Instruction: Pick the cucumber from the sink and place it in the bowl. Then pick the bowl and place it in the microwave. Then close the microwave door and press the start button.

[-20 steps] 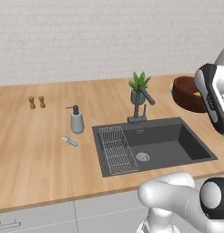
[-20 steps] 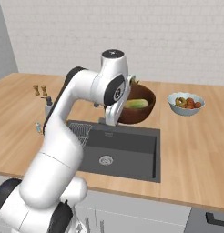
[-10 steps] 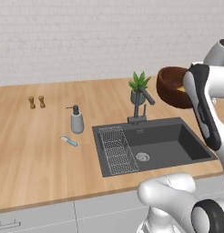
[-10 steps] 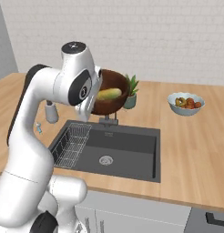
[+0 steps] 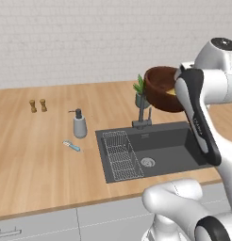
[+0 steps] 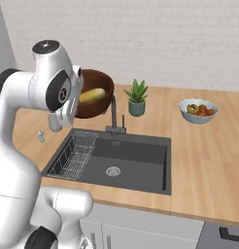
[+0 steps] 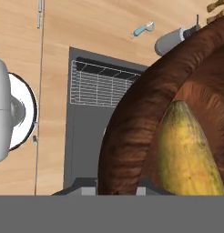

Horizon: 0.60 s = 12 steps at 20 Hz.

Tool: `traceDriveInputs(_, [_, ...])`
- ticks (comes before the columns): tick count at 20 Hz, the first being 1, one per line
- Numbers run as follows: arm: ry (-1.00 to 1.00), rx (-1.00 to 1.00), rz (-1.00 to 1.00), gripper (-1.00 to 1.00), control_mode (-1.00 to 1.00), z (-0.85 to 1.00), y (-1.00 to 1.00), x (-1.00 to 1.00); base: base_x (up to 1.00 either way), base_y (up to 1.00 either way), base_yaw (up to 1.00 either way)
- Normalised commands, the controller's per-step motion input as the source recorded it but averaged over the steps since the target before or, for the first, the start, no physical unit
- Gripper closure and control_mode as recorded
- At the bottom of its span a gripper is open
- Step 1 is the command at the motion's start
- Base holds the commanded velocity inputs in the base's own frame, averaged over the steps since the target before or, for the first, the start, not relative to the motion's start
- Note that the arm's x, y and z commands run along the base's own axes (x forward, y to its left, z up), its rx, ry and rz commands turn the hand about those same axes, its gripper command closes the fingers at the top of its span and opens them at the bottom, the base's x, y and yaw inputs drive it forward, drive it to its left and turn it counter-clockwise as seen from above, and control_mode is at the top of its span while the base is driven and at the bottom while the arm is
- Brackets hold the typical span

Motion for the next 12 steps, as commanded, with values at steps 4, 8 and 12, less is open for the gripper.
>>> traceDriveInputs(4, [0.0, 0.0, 0.06, 1.0, 1.0, 0.0, 0.2, -0.13, -0.12, 0.0, 0.01])
traceDriveInputs(8, [0.0, 0.0, 0.0, 1.0, 1.0, 0.0, 0.0, 0.0, -0.8, -0.07, 0.02])
traceDriveInputs(12, [0.0, 0.0, 0.0, 1.0, 1.0, 0.0, 0.0, 0.0, -0.93, -0.07, -0.08])
